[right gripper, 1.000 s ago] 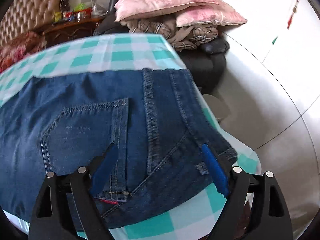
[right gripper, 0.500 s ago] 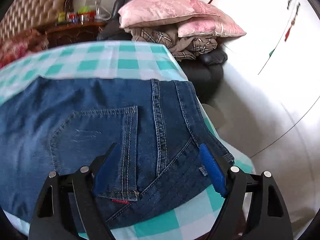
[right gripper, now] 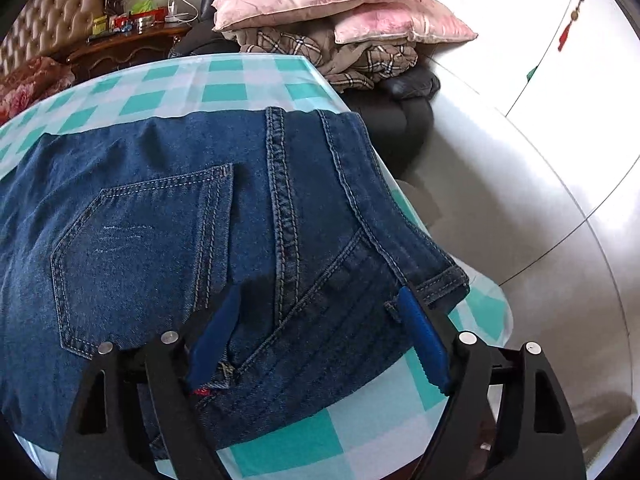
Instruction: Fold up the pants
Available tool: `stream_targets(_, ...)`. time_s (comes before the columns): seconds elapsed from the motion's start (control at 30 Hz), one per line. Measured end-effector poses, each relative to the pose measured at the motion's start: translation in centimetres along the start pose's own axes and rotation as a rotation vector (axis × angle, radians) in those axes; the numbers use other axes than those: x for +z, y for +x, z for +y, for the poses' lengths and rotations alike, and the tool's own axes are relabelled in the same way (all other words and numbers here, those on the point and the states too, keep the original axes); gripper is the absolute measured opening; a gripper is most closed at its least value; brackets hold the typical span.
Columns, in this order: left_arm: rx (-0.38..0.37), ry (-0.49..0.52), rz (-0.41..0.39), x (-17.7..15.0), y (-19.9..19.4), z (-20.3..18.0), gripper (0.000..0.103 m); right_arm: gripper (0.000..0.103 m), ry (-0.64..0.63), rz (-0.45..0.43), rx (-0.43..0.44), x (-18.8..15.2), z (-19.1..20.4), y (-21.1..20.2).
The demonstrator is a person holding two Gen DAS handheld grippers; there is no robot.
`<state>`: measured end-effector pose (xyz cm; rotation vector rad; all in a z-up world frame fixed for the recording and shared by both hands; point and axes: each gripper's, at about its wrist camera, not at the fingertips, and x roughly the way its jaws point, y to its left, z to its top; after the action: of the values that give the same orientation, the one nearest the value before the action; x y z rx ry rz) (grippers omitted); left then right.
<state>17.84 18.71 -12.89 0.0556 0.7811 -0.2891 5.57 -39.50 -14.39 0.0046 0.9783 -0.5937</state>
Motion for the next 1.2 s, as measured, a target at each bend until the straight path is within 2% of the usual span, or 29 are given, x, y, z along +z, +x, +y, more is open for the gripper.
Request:
stream_targets(0.1, 0.008, 0.092, 0.062, 0.4, 3.1, -1.5, 0.022, 0.078, 0.003, 0.008, 0.015, -0.2, -0.3, 0.1)
stream_targets(0.13, 0.008, 0.105, 0.080, 0.4, 3.8, -1.7, 0.019, 0.078, 0.004, 0.009, 0.018, -0.4, -0.4, 0.1)
stream_targets(0.17, 0.024, 0.124, 0.103, 0.4, 4.9, -1.8, 0.008, 0.078, 0.004, 0.009, 0.021, -0.4, -0.4, 0.1)
stream_targets(0.2, 0.024, 0.134, 0.109, 0.5, 5.8, -1.5, 0.005, 0.078, 0.004, 0.009, 0.023, -0.4, -0.5, 0.1)
stream_targets(0.23, 0.027, 0.131, 0.107, 0.8, 6.3, -1.3, 0.000, 0.078, 0.004, 0.009, 0.024, -0.4, -0.5, 0.1)
stream_targets(0.3, 0.070, 0.073, 0.102, 1.6, 6.8, 0.3, 0.000, 0.078, 0.007, 0.013, 0.023, -0.4, -0.5, 0.1)
stream_targets(0.5, 0.158, -0.142, -0.039, 3.7, 1.8, 5.7, 0.000, 0.079, 0.027, 0.018, 0.040, -0.3, -0.8, 0.3)
stream_targets(0.6, 0.163, -0.259, -0.117, 2.4, -3.4, 7.5, 0.000, 0.079, 0.024, 0.018, 0.044, -0.3, -0.9, 0.4)
stream_targets(0.67, 0.171, -0.299, -0.152, 0.9, -7.0, 7.6, 0.002, 0.079, 0.031, 0.016, 0.050, -0.3, -1.0, 0.4)
stream_targets(0.7, 0.178, -0.308, -0.169, -0.1, -8.8, 7.4, 0.011, 0.079, 0.030, 0.014, 0.050, -0.4, -0.9, 0.4)
stream_targets(0.73, 0.163, -0.313, -0.163, -1.7, -10.5, 7.1, 0.057, 0.080, 0.029, 0.014, 0.049, -0.4, -0.9, 0.4)
stream_targets(0.77, 0.161, -0.317, -0.142, -3.4, -11.8, 6.7, 0.077, 0.080, 0.029, 0.014, 0.048, -0.3, -0.9, 0.4)
stream_targets(0.8, 0.175, -0.319, -0.136, -4.4, -12.4, 6.5, 0.074, 0.080, 0.026, 0.015, 0.044, -0.2, -0.9, 0.3)
stream_targets(0.87, 0.209, -0.363, -0.073, -8.2, -13.5, 6.5, 0.066, 0.080, 0.024, 0.014, 0.038, -0.2, -0.8, 0.1)
stream_targets(0.9, 0.212, -0.385, -0.062, -9.3, -13.7, 6.6, 0.066, 0.080, 0.031, 0.011, 0.042, -0.3, -0.9, -0.2)
stream_targets(1.0, 0.241, -0.511, -0.014, -13.4, -13.9, 7.9, 0.062, 0.079, 0.054, -0.041, 0.095, -0.6, -1.3, -1.7)
stream_targets(1.03, 0.256, -0.557, -0.009, -14.5, -14.0, 8.6, 0.061, 0.080, 0.032, -0.056, 0.085, -0.8, -1.2, -2.1)
stream_targets(1.1, 0.305, -0.633, 0.004, -15.8, -14.1, 10.1, 0.051, 0.080, -0.024, -0.022, -0.006, -1.1, -0.9, -1.5)
stream_targets(1.13, 0.324, -0.682, 0.004, -16.4, -14.2, 11.2, 0.036, 0.080, -0.022, 0.003, -0.033, -1.3, -1.3, -1.1)
stream_targets(1.17, 0.320, -0.722, -0.010, -16.7, -14.4, 12.0, 0.024, 0.080, 0.020, 0.017, -0.014, -1.6, -2.3, -1.1)
stream_targets(1.2, 0.310, -0.746, -0.025, -17.0, -14.7, 12.5, 0.022, 0.080, 0.050, 0.028, -0.005, -1.7, -3.0, -1.1)
